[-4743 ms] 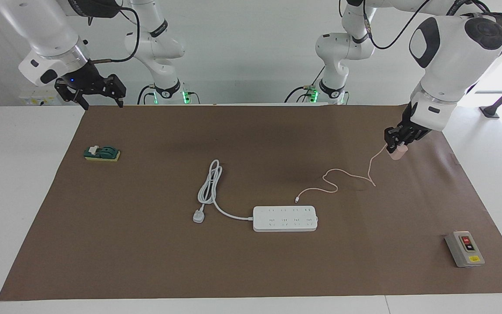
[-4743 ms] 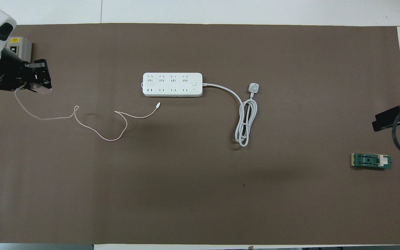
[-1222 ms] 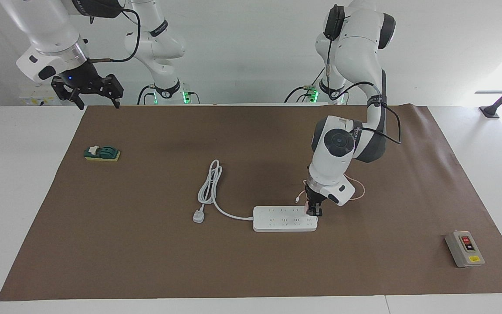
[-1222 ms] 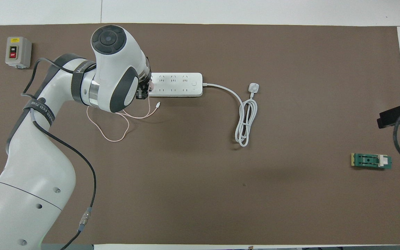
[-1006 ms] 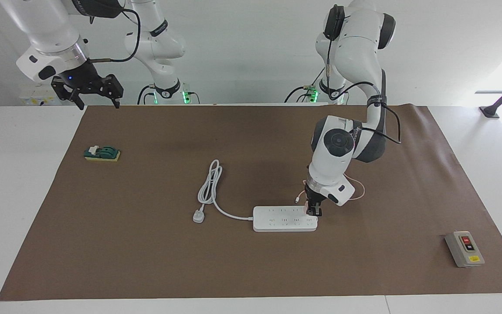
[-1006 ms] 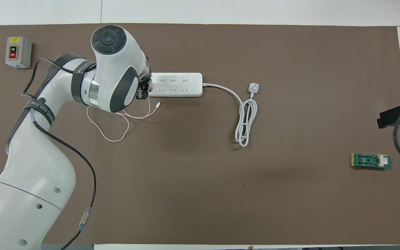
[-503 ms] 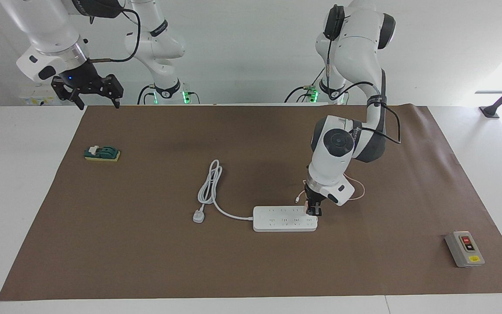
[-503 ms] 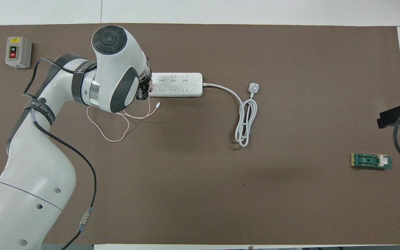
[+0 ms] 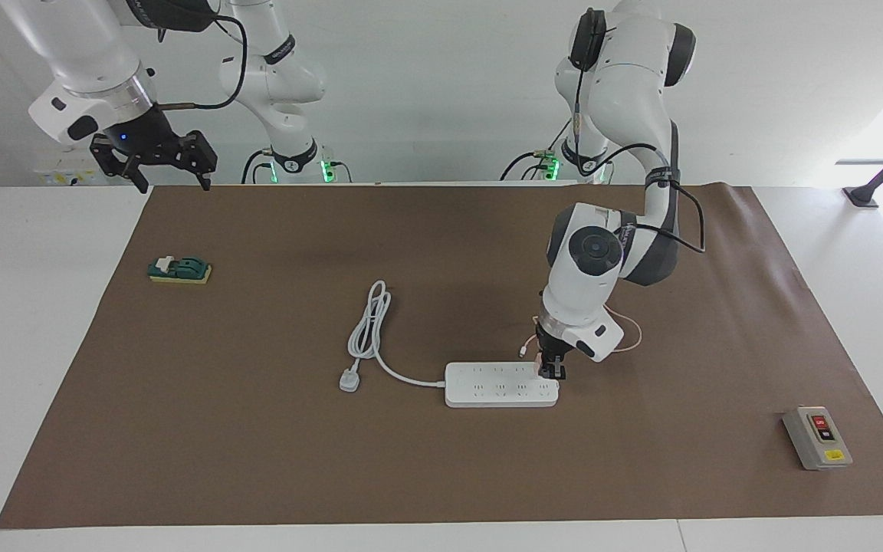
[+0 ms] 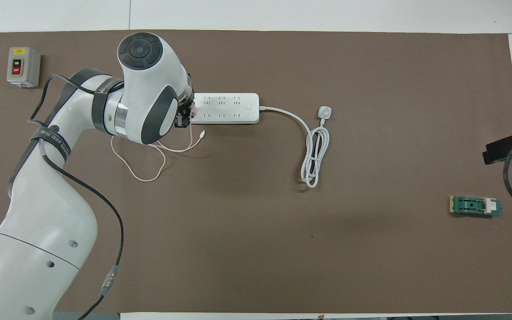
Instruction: Plug charger into power strip
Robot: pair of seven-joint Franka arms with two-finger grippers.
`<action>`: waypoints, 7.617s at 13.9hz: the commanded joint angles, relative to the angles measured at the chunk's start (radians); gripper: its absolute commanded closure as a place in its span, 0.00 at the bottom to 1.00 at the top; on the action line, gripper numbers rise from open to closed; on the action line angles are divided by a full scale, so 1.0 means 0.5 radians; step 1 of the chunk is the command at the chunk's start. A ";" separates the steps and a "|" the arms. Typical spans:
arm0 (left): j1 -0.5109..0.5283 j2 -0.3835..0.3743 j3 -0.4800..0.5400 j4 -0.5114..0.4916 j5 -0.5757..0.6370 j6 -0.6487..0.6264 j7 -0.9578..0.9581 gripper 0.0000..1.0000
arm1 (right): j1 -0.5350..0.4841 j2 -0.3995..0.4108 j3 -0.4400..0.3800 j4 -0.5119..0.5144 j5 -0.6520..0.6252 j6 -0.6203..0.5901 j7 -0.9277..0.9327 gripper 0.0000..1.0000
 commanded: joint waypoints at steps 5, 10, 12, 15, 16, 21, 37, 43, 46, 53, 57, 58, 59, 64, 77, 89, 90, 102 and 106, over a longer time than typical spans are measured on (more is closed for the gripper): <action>-0.023 0.037 0.017 -0.031 0.034 -0.045 -0.011 1.00 | -0.006 -0.038 0.003 -0.030 0.032 -0.007 0.015 0.00; -0.023 0.037 0.017 -0.049 0.034 -0.048 -0.008 1.00 | -0.006 -0.038 0.003 -0.030 0.032 -0.007 0.015 0.00; -0.020 0.040 0.017 -0.049 0.034 -0.045 -0.005 1.00 | -0.003 -0.038 0.003 -0.030 0.032 -0.007 0.015 0.00; -0.020 0.046 0.017 -0.049 0.034 -0.030 -0.005 1.00 | -0.006 -0.038 0.003 -0.030 0.032 -0.007 0.015 0.00; -0.023 0.049 0.017 -0.049 0.034 -0.027 -0.005 1.00 | -0.006 -0.038 0.003 -0.030 0.032 -0.007 0.015 0.00; -0.054 0.061 0.017 -0.046 0.034 -0.018 -0.017 1.00 | -0.003 -0.038 0.003 -0.030 0.032 -0.007 0.015 0.00; -0.066 0.153 0.017 -0.043 0.040 0.025 -0.002 1.00 | -0.006 -0.038 0.003 -0.030 0.032 -0.007 0.015 0.00; -0.069 0.126 0.020 -0.025 0.049 0.025 -0.008 0.27 | -0.006 -0.038 0.003 -0.030 0.032 -0.010 0.015 0.00; -0.042 -0.030 0.023 -0.025 0.040 -0.048 -0.014 0.00 | -0.006 -0.038 0.003 -0.030 0.032 -0.007 0.015 0.00; 0.133 -0.389 0.038 0.009 0.052 -0.275 0.325 0.00 | -0.006 -0.038 0.003 -0.030 0.032 -0.007 0.015 0.00; 0.335 -0.537 0.038 0.009 0.052 -0.395 1.051 0.00 | -0.003 -0.038 0.003 -0.030 0.032 -0.007 0.015 0.00; 0.418 -0.573 0.041 0.009 0.049 -0.437 1.321 0.00 | -0.006 -0.038 0.003 -0.030 0.032 -0.007 0.015 0.00; 0.500 -0.613 0.038 0.009 0.046 -0.474 1.566 0.00 | -0.006 -0.038 0.003 -0.030 0.032 -0.010 0.015 0.00; 0.832 -0.782 0.038 0.006 0.037 -0.563 2.555 0.00 | -0.006 -0.038 0.003 -0.030 0.032 -0.007 0.015 0.00; 0.867 -1.215 0.026 -0.245 -0.046 -0.993 3.600 0.00 | -0.006 -0.038 0.003 -0.030 0.032 -0.010 0.015 0.00; 0.701 -1.356 -0.026 -0.381 -0.064 -1.064 3.796 0.00 | -0.006 -0.038 0.003 -0.030 0.032 -0.007 0.015 0.00; 0.698 -1.365 -0.026 -0.381 -0.064 -1.064 3.802 0.00 | -0.009 -0.038 0.000 -0.030 0.032 -0.007 0.015 0.00; 0.627 -1.396 -0.026 -0.415 -0.070 -1.152 3.719 0.00 | -0.021 -0.038 0.000 -0.030 0.032 -0.010 0.012 0.00; 0.624 -1.414 -0.026 -0.411 -0.070 -1.208 3.649 0.00 | -0.018 -0.038 0.000 -0.030 0.032 -0.010 0.012 0.00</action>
